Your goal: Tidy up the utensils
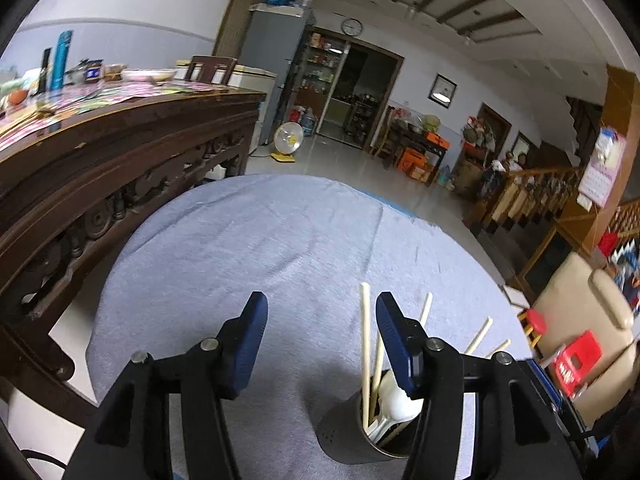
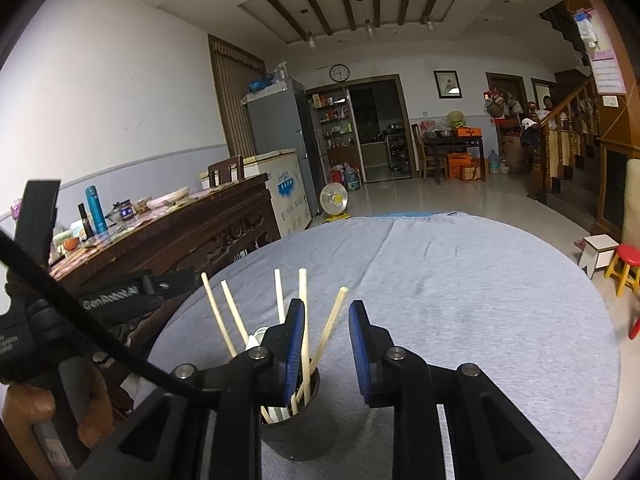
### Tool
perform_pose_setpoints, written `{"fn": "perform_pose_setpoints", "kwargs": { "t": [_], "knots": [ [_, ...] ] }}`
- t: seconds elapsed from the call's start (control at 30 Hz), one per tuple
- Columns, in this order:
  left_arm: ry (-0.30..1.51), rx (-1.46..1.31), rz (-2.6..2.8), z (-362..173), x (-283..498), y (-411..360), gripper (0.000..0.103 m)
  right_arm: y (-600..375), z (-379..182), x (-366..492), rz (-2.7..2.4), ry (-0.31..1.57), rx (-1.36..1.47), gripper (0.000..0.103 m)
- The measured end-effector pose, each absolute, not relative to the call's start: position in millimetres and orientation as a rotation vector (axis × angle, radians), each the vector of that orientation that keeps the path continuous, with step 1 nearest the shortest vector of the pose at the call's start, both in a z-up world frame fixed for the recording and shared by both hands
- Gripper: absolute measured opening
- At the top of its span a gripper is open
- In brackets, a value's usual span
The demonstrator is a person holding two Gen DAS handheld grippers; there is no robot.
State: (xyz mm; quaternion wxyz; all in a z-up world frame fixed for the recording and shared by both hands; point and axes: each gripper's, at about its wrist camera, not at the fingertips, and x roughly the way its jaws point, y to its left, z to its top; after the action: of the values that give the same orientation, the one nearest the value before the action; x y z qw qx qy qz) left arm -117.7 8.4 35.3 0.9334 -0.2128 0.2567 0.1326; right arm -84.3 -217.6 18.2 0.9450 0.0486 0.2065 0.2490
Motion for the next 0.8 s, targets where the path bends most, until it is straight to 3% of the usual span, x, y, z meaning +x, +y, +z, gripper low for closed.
{"fn": "perform_pose_setpoints", "kwargs": {
  "t": [0.13, 0.2, 0.3, 0.43, 0.8],
  "knots": [
    [0.514, -0.457, 0.302, 44.9, -127.6, 21.2, 0.063, -224.5, 27.8, -88.7, 0.509, 0.425, 0.11, 0.036],
    [0.517, -0.445, 0.317, 48.9, -131.2, 22.0, 0.069, -226.1, 33.3, -91.7, 0.522, 0.435, 0.104, 0.062],
    [0.539, -0.416, 0.322, 51.3, -131.9, 16.1, 0.073, -225.4, 40.9, -99.5, 0.562, 0.445, 0.076, 0.075],
    [0.586, -0.374, 0.333, 47.9, -131.8, 6.8, 0.079, -221.0, 42.7, -108.9, 0.608, 0.499, 0.02, 0.082],
    [0.66, -0.27, 0.365, 36.2, -139.5, -9.8, 0.08, -224.6, 30.5, -129.8, 0.558, 0.6, -0.08, 0.086]
  ]
}}
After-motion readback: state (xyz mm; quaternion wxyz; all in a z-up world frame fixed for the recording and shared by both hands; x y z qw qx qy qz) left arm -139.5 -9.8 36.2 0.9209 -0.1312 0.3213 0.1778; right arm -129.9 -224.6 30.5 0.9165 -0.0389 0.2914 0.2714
